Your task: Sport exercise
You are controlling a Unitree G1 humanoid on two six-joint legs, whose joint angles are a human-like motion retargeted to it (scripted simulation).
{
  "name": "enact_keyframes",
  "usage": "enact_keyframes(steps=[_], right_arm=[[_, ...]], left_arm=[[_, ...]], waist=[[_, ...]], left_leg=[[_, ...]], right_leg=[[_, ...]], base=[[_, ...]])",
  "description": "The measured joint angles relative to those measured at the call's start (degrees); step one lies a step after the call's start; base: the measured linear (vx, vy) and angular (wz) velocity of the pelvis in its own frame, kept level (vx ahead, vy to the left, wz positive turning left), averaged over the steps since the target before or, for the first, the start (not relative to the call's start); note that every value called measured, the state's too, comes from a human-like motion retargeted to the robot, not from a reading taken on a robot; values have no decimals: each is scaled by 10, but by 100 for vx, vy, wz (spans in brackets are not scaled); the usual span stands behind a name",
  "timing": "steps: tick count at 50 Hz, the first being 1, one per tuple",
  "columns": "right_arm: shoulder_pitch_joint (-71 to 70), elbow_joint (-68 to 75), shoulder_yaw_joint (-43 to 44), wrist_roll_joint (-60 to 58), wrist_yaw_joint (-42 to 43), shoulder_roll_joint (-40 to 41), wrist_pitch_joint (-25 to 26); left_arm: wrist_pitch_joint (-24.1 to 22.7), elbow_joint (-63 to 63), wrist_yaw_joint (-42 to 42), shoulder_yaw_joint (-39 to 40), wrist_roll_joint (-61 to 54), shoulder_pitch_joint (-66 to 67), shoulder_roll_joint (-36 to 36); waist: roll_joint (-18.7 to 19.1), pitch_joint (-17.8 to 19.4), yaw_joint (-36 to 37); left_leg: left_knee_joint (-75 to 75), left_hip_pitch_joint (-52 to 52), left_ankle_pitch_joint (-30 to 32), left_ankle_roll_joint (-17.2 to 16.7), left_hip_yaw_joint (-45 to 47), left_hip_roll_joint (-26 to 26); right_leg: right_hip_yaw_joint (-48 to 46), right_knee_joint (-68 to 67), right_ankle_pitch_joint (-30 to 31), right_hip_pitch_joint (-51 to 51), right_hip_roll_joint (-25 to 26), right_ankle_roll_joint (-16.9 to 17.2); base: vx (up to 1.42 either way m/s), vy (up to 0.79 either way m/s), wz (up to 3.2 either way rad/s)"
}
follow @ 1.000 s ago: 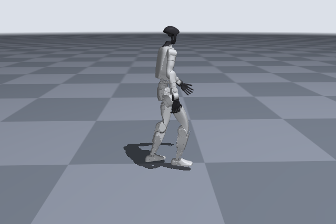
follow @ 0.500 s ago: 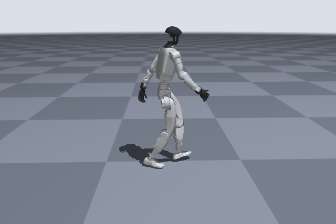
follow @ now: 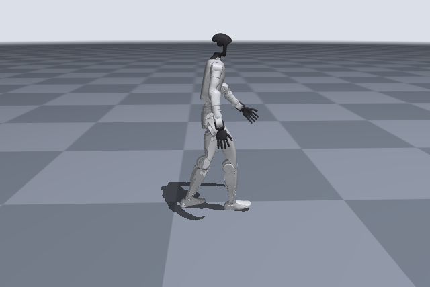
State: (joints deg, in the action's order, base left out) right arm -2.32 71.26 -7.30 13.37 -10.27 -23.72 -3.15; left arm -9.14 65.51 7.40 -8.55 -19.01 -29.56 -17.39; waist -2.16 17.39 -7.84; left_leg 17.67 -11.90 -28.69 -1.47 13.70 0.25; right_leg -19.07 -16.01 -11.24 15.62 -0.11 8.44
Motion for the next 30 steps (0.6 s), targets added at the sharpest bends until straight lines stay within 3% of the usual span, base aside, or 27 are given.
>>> enact_keyframes(steps=[7,10,14,21,25,27,30], right_arm=[[31,-9,-18,-21,-13,25,2],[42,-16,-22,-25,-14,35,2],[43,-26,-23,-28,-9,51,0],[1,-50,-25,-19,15,90,-2],[-26,-73,-28,-8,22,105,-9],[-48,-82,-30,-2,23,105,-12],[-65,-94,-31,7,26,100,-20]], left_arm=[[1,-27,-11,-29,-2,-48,-2],[5,-31,-3,-40,-1,-38,-1],[11,-25,18,-50,13,0,-1],[26,38,50,-21,38,100,-8],[33,83,47,15,44,164,-16],[35,103,47,38,44,188,-23],[37,125,46,62,41,230,-24]], waist=[[-39,-3,-38],[-56,-18,-43],[-73,-45,-35],[-76,-76,4],[-81,-77,29],[-63,-77,40],[-70,-67,52]], left_leg=[[-104,-1,88,-1,7,-46],[-145,-6,119,-1,6,-76],[-199,-8,156,4,16,-103],[-206,27,177,-2,68,-84],[-206,45,201,-15,98,-66],[-195,64,209,-24,110,-28],[-171,80,223,-33,124,-12]], right_leg=[[66,-283,-111,48,-102,-5],[98,-412,-153,31,-161,-11],[128,-478,-168,-24,-217,-2],[136,-337,-159,-130,-211,35],[131,-230,-181,-160,-189,35],[118,-149,-163,-177,-148,23],[112,-120,-167,-181,-140,17]], base=[[-42,-3,13],[-32,-5,4],[-27,-6,-19],[-19,-12,-50],[-16,-21,-60],[-17,-25,-52],[-22,-27,-35]])
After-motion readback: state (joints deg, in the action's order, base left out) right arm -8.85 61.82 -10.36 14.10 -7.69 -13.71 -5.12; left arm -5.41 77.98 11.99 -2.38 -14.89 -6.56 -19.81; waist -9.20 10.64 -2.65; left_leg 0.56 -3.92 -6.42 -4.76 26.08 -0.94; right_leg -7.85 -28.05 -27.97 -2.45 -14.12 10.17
